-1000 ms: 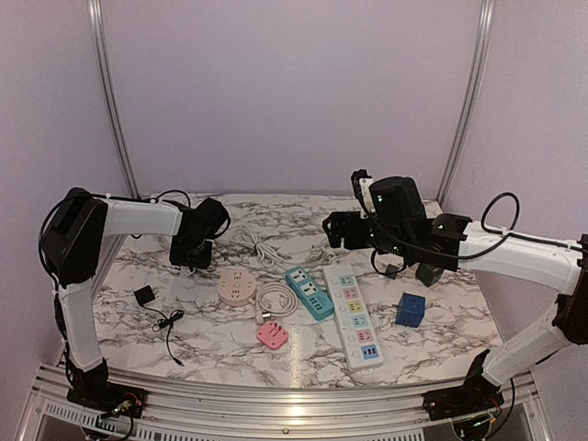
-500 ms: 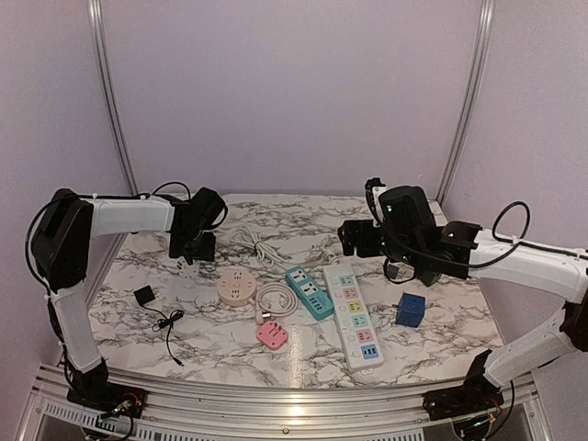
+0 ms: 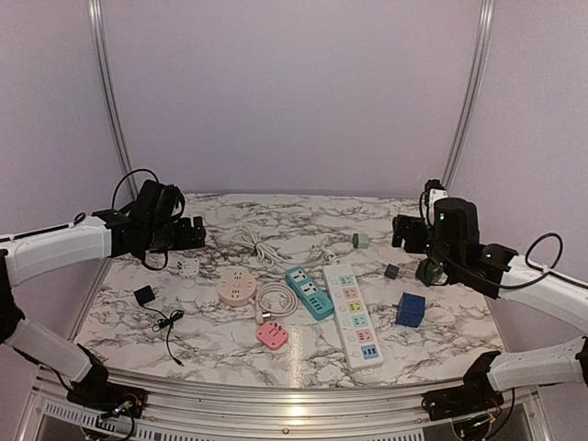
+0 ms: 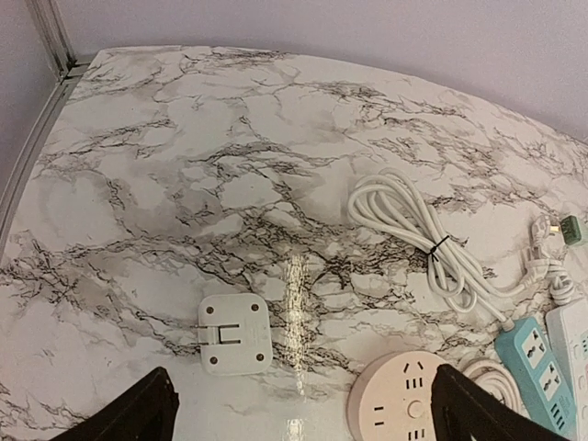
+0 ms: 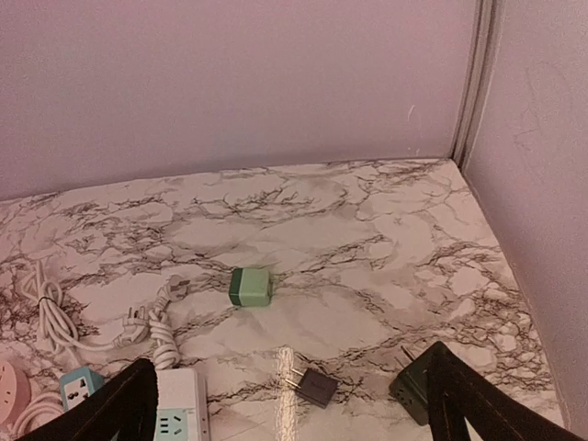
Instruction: Pull the plug off the socket
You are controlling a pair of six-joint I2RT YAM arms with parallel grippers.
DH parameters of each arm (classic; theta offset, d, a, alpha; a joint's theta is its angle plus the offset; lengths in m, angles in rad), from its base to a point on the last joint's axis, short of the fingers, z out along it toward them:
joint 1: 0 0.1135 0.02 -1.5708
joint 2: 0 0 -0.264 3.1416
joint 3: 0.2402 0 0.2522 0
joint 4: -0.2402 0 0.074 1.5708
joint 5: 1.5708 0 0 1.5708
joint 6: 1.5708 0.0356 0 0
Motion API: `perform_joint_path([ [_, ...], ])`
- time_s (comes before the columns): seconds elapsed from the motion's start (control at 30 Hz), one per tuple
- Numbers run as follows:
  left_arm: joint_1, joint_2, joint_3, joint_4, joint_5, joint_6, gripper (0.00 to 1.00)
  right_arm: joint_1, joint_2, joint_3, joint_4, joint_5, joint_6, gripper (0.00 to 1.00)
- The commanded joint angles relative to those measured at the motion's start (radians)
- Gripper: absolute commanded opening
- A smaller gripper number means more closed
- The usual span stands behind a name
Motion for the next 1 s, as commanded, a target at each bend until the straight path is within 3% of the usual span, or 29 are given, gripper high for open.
perform_joint_path([
  [0.0,0.060,-0.126,-0.111,0.162,0.052,-0.009,0.99,-0.170,-0.074,-0.109,0.164,0.001,-0.077,0.98],
  [0.2,0.106,-0.266,-0.285,0.327,-0.035,0.067,0.99,-0.340,-0.206,-0.407,0.536,-0.007,-0.220,0.98],
  [0.33,0.186,-0.283,-0.354,0.386,0.002,0.108,0.99,-0.449,-0.159,-0.519,0.711,-0.034,-0.233,0.98],
  [0.43,0.232,-0.280,-0.440,0.520,0.073,0.212,0.99,-0.503,-0.016,-0.575,0.925,-0.028,-0.223,0.99],
  [0.67,0.304,-0.255,-0.560,0.707,-0.036,0.284,0.99,-0.507,0.323,-0.625,1.443,-0.092,-0.368,0.99],
  [0.77,0.336,-0.233,-0.570,0.796,-0.085,0.319,0.99,-0.508,0.390,-0.611,1.503,-0.161,-0.412,0.98],
  [0.9,0.402,-0.188,-0.652,0.995,-0.083,0.375,0.99,-0.502,0.594,-0.640,1.804,-0.182,-0.462,0.98],
  [0.97,0.425,-0.143,-0.697,1.114,-0.088,0.399,0.99,-0.491,0.571,-0.648,1.755,-0.172,-0.459,0.98],
])
